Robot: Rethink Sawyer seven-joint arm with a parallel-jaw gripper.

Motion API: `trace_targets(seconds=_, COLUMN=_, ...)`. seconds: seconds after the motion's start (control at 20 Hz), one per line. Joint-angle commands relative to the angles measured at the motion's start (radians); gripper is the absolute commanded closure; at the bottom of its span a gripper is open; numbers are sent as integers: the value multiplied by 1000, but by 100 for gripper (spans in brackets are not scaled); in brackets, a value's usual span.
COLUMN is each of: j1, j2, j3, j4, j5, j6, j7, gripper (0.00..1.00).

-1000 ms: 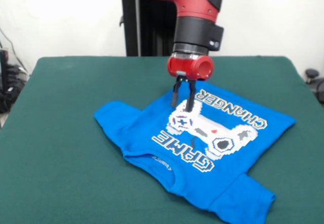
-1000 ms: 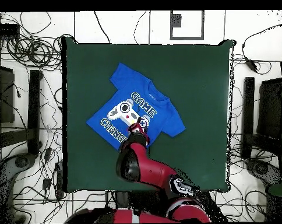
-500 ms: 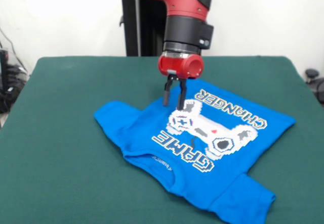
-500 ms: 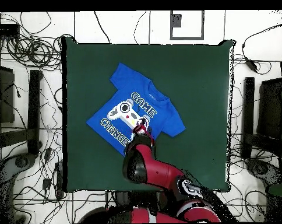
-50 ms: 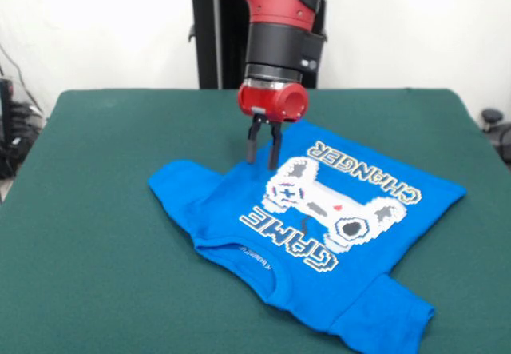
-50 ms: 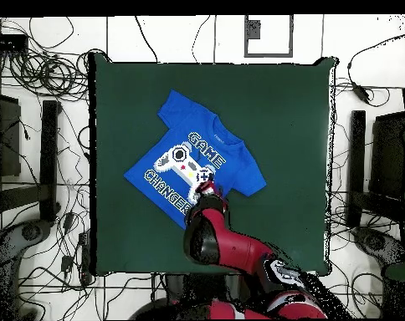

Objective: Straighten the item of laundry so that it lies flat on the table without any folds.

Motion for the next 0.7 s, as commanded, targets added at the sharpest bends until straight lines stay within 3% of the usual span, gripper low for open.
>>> trace_targets(seconds=0.05, j1=-27, j2=1, j3=134, j4=-95, j5=-42, j6=139, j7=62, gripper=0)
trace_targets(seconds=0.7, j1=-42, j2=16, j3=117, j4=-145, j5=-70, j6=171, j7=38, gripper=0)
